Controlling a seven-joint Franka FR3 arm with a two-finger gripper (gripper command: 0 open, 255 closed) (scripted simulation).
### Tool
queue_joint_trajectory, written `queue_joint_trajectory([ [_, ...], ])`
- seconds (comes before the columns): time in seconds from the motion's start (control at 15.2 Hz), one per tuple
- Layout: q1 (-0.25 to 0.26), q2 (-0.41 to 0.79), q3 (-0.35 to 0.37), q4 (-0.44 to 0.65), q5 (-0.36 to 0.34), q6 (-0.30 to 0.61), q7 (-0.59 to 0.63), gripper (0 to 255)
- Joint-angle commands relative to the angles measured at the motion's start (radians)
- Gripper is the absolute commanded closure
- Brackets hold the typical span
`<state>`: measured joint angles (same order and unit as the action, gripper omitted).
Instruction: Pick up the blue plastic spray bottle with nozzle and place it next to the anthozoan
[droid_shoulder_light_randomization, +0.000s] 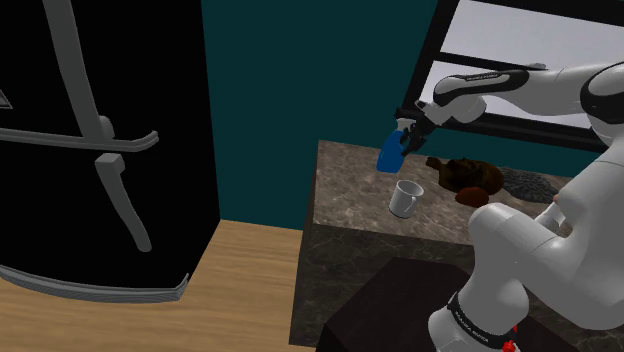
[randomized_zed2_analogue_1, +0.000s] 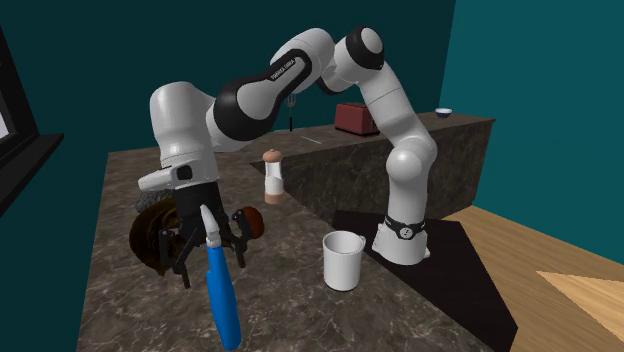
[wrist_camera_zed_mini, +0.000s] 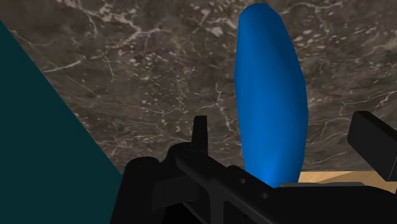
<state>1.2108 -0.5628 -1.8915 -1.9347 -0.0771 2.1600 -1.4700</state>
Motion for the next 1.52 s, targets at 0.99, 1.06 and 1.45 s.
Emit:
queue_joint_trajectory([
  [0.99,-0.033,0.033,0.046,0.038,0.028,-0.064,0.005,255],
  [1.06,-0.037,0.038,0.053,0.045,0.033,-0.075,0.005,255],
  [1.45,-0.063,0.065,0.091,0.093,0.057,-0.142,0.013,255],
])
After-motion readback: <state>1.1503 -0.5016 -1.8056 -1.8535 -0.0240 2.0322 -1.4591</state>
